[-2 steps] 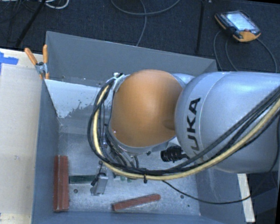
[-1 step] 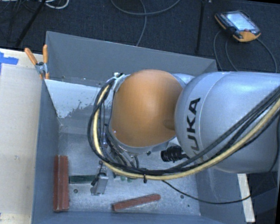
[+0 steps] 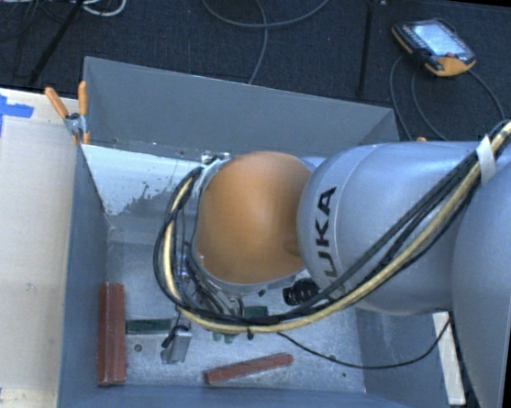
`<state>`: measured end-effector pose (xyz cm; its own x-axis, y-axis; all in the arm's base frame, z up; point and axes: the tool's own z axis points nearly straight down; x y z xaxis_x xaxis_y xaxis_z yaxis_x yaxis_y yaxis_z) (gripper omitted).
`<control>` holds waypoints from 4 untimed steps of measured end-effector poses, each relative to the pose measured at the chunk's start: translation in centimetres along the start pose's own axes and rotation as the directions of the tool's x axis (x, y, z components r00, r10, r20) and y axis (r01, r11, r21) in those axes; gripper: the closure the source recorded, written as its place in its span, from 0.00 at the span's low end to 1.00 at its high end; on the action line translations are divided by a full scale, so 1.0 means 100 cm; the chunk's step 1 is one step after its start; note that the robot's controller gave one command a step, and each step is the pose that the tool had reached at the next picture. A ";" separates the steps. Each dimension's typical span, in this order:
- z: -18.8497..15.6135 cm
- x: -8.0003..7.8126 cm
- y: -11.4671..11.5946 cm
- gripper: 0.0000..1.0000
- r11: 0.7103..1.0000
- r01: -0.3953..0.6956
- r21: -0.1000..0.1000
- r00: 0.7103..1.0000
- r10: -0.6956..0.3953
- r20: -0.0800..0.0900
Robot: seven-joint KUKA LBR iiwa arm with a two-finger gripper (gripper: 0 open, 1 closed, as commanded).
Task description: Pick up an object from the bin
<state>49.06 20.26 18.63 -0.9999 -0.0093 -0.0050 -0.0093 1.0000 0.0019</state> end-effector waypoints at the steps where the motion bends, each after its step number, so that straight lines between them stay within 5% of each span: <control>1: 0.061 -0.006 -0.007 0.00 0.994 -0.111 0.001 0.994 0.111 -0.003; 2: 0.099 -0.005 -0.006 0.00 0.983 -0.181 0.006 0.983 0.181 -0.010; 3: 0.110 -0.039 0.002 0.00 1.000 0.012 0.002 1.000 -0.012 -0.006; 4: 0.117 -0.092 0.011 1.00 0.999 -0.052 0.002 0.999 0.052 -0.005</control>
Offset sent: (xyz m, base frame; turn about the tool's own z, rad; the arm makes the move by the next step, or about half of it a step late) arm 0.0066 -0.0016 -0.1163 0.0507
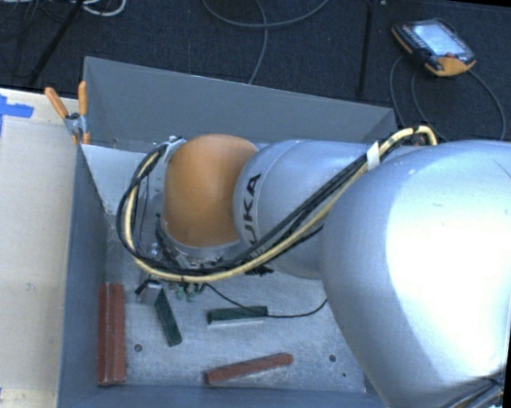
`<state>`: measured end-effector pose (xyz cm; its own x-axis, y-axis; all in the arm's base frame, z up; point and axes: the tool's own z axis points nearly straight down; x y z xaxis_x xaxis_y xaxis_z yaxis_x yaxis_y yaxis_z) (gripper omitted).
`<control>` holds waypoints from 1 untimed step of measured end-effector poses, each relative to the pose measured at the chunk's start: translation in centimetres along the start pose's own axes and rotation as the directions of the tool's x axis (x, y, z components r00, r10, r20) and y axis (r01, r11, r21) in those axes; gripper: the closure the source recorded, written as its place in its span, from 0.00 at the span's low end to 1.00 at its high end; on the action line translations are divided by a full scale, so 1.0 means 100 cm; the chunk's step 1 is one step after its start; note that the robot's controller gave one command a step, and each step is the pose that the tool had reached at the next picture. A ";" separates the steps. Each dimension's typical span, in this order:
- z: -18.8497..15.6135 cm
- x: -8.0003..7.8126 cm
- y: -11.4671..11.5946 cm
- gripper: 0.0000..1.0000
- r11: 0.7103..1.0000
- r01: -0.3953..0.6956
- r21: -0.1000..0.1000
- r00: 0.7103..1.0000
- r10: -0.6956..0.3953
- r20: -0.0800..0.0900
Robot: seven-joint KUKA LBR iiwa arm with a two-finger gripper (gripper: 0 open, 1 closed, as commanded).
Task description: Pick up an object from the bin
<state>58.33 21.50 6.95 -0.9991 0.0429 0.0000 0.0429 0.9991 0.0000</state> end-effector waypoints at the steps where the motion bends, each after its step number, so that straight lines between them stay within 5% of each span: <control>1: 0.000 0.000 0.000 0.00 1.000 -0.001 0.000 1.000 0.001 0.000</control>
Offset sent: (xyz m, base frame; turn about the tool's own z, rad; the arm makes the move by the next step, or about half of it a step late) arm 0.0000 0.0000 0.0000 0.0000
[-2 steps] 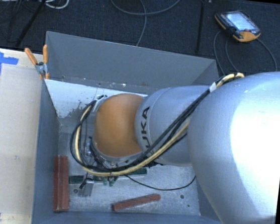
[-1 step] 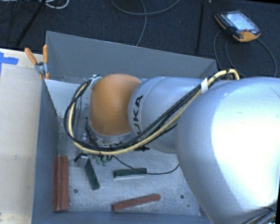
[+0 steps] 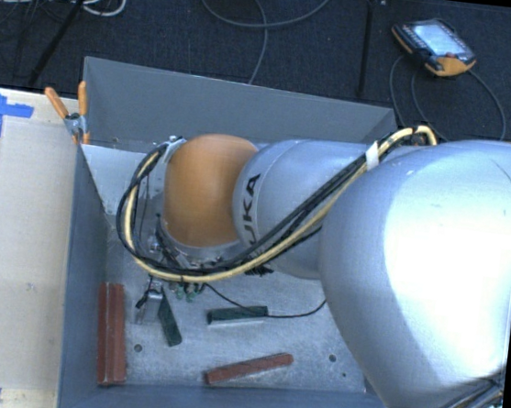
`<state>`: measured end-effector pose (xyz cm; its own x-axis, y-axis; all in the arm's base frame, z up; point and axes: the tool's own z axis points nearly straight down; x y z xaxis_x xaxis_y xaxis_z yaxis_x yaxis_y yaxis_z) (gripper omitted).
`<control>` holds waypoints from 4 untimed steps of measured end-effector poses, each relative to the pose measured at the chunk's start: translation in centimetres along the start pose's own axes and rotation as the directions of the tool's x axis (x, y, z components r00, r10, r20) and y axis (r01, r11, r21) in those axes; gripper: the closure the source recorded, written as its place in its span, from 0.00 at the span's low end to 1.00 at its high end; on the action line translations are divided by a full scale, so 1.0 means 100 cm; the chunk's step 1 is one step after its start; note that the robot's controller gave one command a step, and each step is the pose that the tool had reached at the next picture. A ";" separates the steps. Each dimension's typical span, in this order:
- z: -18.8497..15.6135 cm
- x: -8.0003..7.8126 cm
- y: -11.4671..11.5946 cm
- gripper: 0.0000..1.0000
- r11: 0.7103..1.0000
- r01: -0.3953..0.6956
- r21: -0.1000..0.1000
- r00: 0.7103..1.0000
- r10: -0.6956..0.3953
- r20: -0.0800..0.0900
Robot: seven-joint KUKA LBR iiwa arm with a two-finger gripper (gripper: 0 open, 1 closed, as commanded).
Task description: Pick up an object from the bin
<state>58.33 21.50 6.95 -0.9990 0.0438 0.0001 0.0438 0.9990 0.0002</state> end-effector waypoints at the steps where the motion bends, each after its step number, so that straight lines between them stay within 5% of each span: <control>1: 0.000 0.000 0.000 0.00 1.000 0.000 0.000 1.000 0.000 0.000; 2: -0.026 -0.024 -0.024 0.00 0.999 0.036 0.000 0.999 -0.036 -0.003; 3: -0.045 -0.012 -0.075 0.00 0.995 0.096 0.000 0.995 -0.096 -0.001; 4: -0.035 0.022 -0.089 0.00 0.979 0.204 0.001 0.979 -0.204 0.000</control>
Offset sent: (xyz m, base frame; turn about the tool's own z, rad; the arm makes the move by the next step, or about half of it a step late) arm 0.0363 -0.0411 0.0414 -0.0470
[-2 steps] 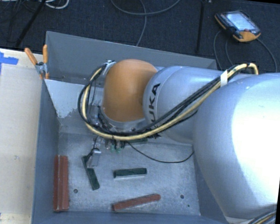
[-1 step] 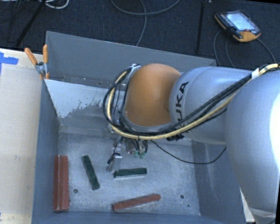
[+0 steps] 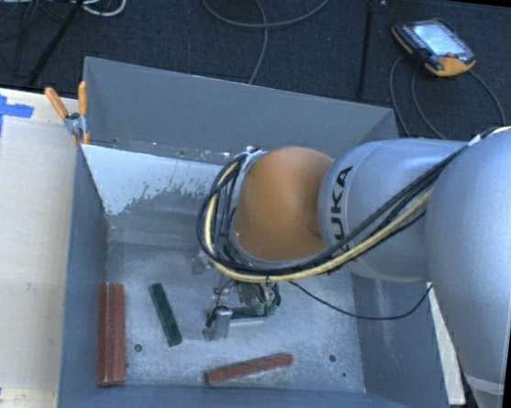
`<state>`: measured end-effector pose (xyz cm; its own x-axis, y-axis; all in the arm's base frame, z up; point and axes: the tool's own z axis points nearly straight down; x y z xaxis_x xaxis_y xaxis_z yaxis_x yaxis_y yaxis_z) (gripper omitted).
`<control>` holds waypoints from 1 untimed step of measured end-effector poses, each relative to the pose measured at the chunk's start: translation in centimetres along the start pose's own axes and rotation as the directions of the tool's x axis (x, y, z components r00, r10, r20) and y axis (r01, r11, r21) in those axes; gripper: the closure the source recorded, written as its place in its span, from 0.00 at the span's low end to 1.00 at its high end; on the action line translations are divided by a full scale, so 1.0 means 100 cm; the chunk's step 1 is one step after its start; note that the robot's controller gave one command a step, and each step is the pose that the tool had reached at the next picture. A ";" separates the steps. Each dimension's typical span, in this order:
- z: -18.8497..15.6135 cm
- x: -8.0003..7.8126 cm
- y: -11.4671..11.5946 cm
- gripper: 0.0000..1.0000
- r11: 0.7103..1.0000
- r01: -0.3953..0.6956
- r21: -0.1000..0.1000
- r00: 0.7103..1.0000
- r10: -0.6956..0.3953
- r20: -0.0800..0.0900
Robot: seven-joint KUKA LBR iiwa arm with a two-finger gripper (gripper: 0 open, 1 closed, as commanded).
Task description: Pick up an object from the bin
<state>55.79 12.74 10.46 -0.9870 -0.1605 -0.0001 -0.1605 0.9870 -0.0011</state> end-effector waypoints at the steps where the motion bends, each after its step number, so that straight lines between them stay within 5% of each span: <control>1: 0.019 0.014 -0.036 0.00 0.989 0.145 -0.003 0.989 -0.145 0.000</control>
Offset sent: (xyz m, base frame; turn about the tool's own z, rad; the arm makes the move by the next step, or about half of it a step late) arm -0.0067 -0.0456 -0.0285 -0.2347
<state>55.00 8.99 8.56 -0.9534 -0.3016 0.0004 -0.3016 0.9534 0.0019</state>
